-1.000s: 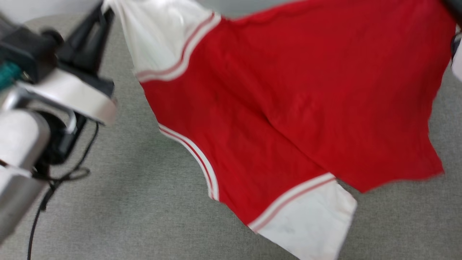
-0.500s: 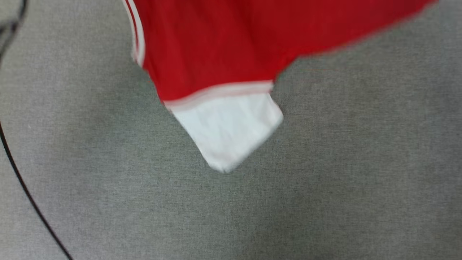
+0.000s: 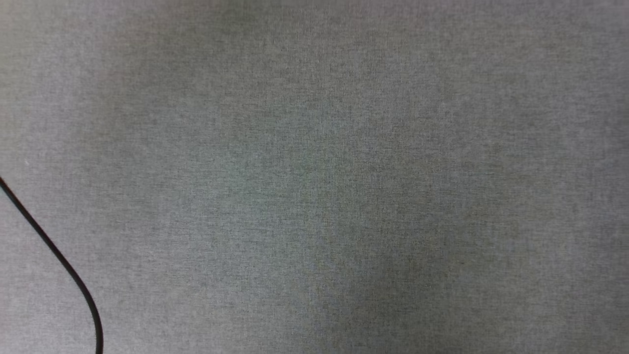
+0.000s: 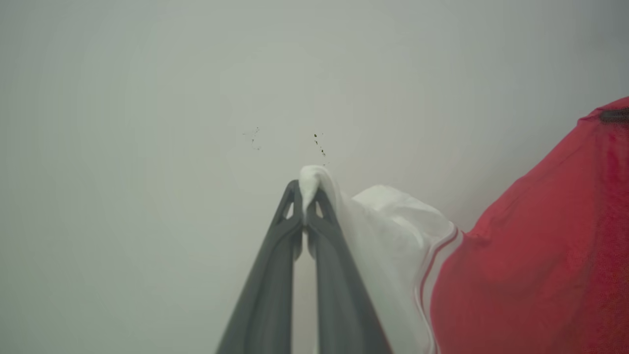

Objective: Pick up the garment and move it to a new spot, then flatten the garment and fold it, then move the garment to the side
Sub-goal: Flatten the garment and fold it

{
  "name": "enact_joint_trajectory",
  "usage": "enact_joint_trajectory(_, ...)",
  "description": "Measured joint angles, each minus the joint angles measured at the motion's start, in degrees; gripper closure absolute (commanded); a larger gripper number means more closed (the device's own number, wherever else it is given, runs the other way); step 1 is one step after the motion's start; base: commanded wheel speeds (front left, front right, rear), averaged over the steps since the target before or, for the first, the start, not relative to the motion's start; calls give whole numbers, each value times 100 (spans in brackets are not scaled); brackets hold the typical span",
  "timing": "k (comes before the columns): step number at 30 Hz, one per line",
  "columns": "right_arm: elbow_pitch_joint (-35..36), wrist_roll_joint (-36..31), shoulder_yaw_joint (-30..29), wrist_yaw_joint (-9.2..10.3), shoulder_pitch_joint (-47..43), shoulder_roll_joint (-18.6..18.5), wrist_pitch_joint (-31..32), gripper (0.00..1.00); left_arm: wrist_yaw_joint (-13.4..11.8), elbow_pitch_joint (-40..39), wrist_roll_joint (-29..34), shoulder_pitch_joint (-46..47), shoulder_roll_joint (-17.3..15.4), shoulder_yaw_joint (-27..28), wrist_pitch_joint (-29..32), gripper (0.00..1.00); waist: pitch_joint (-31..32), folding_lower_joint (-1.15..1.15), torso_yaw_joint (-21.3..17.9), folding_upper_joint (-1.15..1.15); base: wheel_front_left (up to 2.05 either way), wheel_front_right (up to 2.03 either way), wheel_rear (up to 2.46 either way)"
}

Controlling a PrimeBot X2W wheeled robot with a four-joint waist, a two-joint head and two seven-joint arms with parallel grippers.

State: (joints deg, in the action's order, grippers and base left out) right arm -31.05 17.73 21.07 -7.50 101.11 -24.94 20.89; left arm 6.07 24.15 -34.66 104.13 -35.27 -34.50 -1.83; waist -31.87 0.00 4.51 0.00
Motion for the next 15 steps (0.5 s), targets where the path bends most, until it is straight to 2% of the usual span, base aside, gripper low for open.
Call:
enact_joint_trajectory(6,-545,88,393,-1,-66,68,-391,100,83,571,-193,-147,88,-183,-225,100,-202,0,-10,0,0,0,0)
enact_joint_trajectory(15,-1307,589,906,-1,-1350,154,-1266,100,114,942,-463,-1845,105,-583,-862,100,-113,0,-58,0,0,0,0)
